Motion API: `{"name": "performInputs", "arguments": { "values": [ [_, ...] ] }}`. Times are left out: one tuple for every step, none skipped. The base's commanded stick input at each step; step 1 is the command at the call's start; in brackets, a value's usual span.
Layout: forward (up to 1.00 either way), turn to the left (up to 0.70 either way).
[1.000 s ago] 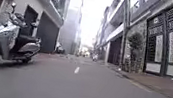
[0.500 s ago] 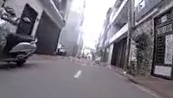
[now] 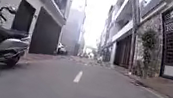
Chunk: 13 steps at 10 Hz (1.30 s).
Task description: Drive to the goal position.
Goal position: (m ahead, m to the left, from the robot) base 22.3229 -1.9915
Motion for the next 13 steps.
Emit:
{"name": "performInputs", "arguments": {
  "values": [
    [1.00,-0.18],
    [1.00,-0.40],
    [1.00,-0.40],
    [1.00,-0.40],
    [1.00,-0.30],
    [1.00,-0.10],
    [1.00,0.00],
    [1.00,0.00],
    [1.00,0.00],
    [1.00,0.00],
    [1.00,0.00],
    [1.00,0.00],
    [1.00,0.00]
  ]
}}
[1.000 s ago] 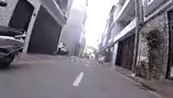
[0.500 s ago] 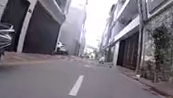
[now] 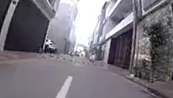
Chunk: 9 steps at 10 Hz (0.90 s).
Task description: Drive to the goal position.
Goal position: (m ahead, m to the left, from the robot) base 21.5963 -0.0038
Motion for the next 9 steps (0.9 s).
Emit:
{"name": "performInputs", "arguments": {
  "values": [
    [1.00,0.00],
    [1.00,0.08],
    [1.00,0.40],
    [1.00,0.40],
    [1.00,0.40],
    [1.00,0.40],
    [1.00,0.40],
    [1.00,0.00],
    [1.00,0.00]
  ]
}}
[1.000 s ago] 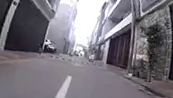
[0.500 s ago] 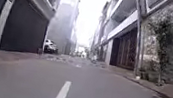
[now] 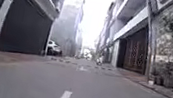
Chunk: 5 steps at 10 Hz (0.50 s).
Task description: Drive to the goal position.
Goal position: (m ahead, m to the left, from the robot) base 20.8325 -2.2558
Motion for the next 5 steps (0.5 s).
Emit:
{"name": "performInputs", "arguments": {
  "values": [
    [1.00,0.00],
    [1.00,0.00],
    [1.00,0.00],
    [1.00,0.00],
    [1.00,0.00]
  ]
}}
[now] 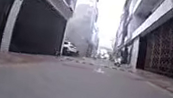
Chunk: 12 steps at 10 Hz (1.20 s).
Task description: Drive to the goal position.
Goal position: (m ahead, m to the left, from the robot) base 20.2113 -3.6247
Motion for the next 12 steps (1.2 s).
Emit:
{"name": "performInputs", "arguments": {
  "values": [
    [1.00,0.00],
    [1.00,-0.29],
    [1.00,-0.40],
    [1.00,-0.40],
    [1.00,-0.40],
    [1.00,-0.40],
    [1.00,-0.40],
    [1.00,-0.40],
    [1.00,-0.40],
    [1.00,-0.40],
    [1.00,-0.19],
    [1.00,0.00]
  ]
}}
